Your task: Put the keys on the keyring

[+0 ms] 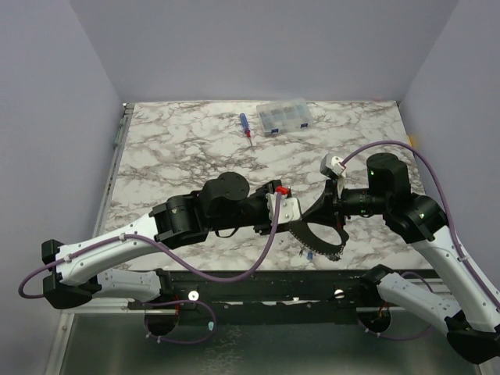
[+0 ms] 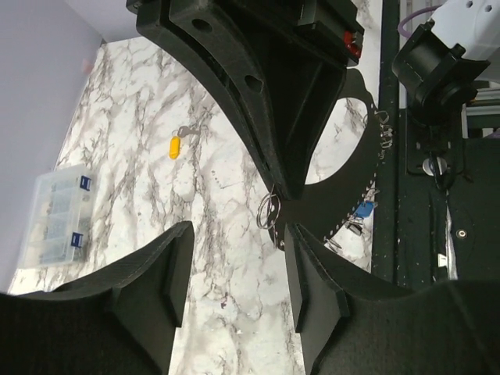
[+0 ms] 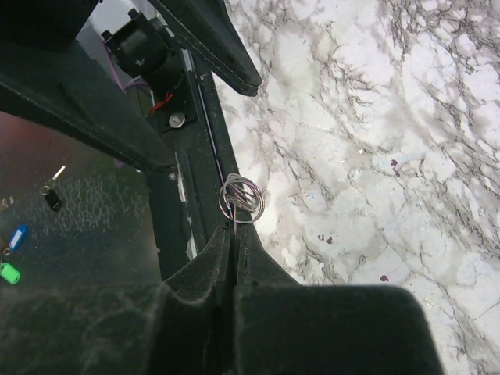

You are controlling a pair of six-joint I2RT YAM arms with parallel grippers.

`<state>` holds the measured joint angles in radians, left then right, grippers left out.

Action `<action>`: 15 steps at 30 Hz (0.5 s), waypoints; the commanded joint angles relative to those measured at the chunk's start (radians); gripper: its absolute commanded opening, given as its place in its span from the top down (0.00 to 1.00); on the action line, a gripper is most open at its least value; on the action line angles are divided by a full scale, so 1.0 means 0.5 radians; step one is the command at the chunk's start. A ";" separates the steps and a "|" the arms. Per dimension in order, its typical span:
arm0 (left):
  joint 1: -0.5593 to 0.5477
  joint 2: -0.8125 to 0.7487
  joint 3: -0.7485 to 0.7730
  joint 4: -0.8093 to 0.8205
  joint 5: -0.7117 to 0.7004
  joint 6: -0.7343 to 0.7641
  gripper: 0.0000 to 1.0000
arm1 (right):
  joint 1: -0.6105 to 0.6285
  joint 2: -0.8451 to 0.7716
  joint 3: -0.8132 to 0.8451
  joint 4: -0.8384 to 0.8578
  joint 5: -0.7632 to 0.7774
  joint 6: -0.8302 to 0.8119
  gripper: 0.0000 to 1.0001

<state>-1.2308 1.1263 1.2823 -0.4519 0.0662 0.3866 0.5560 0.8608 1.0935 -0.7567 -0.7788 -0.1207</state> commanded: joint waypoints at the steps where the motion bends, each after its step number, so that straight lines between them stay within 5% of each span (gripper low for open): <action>1: 0.002 0.028 0.028 -0.003 0.099 -0.038 0.43 | -0.005 -0.025 0.030 -0.033 0.005 0.018 0.99; 8: 0.002 0.155 0.097 -0.056 0.162 -0.035 0.45 | -0.004 -0.020 0.034 -0.036 0.008 0.021 0.99; 15: 0.001 0.247 0.154 -0.057 0.152 -0.016 0.58 | -0.006 -0.031 0.024 -0.036 0.014 0.021 0.99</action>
<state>-1.2308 1.2354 1.3106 -0.4648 0.1219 0.3779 0.5560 0.8608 1.0935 -0.7574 -0.7784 -0.1204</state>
